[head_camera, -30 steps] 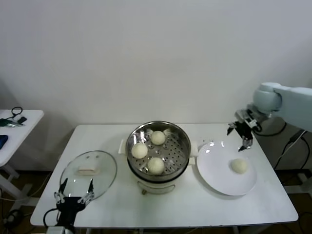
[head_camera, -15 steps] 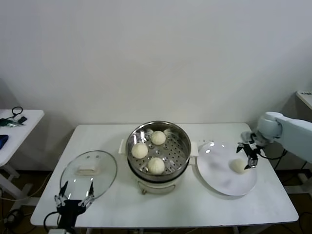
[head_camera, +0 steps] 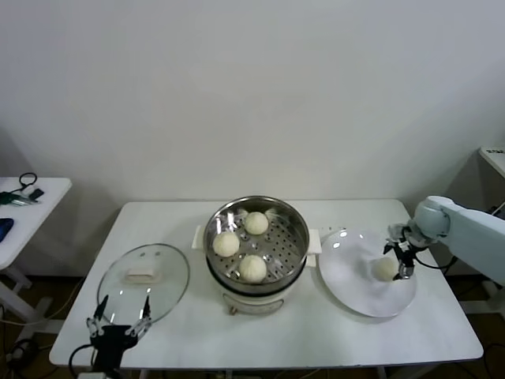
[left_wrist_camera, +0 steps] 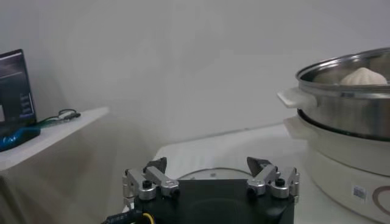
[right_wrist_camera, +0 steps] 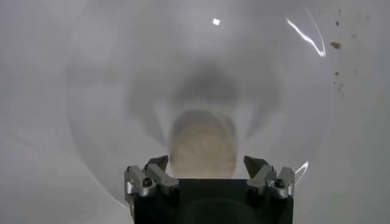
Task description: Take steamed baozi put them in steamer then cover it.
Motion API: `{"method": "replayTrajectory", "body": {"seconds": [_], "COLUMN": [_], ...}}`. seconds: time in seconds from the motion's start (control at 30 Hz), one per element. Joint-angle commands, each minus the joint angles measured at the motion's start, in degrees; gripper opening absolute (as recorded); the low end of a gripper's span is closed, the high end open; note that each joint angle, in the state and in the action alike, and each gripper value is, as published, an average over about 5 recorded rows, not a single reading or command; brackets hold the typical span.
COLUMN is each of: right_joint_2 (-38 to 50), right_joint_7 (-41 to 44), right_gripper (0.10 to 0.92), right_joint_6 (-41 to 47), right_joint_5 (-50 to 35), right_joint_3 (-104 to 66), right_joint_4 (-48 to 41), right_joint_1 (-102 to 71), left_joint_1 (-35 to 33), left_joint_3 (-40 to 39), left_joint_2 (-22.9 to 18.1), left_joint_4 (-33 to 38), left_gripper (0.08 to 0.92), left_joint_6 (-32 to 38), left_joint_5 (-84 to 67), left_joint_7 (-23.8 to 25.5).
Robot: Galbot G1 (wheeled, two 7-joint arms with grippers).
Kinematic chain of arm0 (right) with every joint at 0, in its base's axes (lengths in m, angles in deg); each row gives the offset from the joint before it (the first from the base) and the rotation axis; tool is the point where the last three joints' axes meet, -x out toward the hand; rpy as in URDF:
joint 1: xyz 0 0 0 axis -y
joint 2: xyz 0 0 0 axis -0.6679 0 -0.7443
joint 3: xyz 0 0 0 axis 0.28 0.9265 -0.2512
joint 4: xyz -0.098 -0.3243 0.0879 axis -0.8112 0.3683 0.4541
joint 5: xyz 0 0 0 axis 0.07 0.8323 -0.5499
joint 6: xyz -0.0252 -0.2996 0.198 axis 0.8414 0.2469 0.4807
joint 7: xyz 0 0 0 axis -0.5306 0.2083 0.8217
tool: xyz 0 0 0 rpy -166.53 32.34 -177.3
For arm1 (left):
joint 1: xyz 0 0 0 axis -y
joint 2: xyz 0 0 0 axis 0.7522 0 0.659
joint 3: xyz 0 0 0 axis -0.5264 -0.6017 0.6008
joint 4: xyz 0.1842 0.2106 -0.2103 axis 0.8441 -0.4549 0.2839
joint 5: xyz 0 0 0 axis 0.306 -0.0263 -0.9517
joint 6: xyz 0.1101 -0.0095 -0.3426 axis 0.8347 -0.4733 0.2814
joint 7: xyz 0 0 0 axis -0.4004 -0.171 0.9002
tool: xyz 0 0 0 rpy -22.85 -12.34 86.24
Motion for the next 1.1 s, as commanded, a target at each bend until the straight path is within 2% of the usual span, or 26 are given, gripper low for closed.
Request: {"method": "replayTrajectory", "body": {"seconds": [0.03, 0.33, 0.43, 0.67, 0.8, 0.97, 1.1], "right_joint_2": [-0.40, 0.91, 1.74, -0.14, -4.48, -10.98, -15.18], "right_joint_7": [-0.07, 0.71, 1.05, 1.05, 0.30, -3.58, -7.62], "right_gripper": [0.820, 0.698, 0.688, 0.687, 0.687, 0.687, 0.687], "right_joint_6": [0.30, 1.09, 1.20, 4.14, 7.79, 13.22, 17.10], "right_joint_5": [0.90, -1.97, -5.00, -21.25, -31.17, -41.63, -43.72], "right_joint_3": [-3.21, -0.46, 4.92, 22.94, 26.06, 23.25, 20.73], "right_joint_4": [-1.87, 1.66, 4.39, 14.55, 21.73, 29.91, 33.04], "right_joint_1": [-3.00, 1.96, 8.69, 36.04, 46.76, 49.89, 45.35], "left_joint_1": [-0.14, -0.15, -0.28, -0.25, -0.19, 0.02, 0.47], "left_joint_3": [-0.14, 0.17, 0.21, 0.21, 0.21, 0.08, -0.27], "left_joint_2": [0.03, 0.00, 0.02, -0.03, 0.01, 0.27, 0.32], "left_joint_4": [-0.02, 0.15, 0.27, 0.75, 0.86, 0.52, 0.21], "left_gripper": [0.823, 0.823, 0.823, 0.823, 0.823, 0.823, 0.823], "left_joint_6": [0.00, 0.02, 0.08, -0.06, -0.20, -0.18, -0.29], "left_joint_5": [0.12, -0.20, -0.25, -0.27, -0.26, -0.28, -0.22], "left_joint_7": [0.03, -0.08, -0.13, -0.12, -0.06, -0.02, 0.01]}}
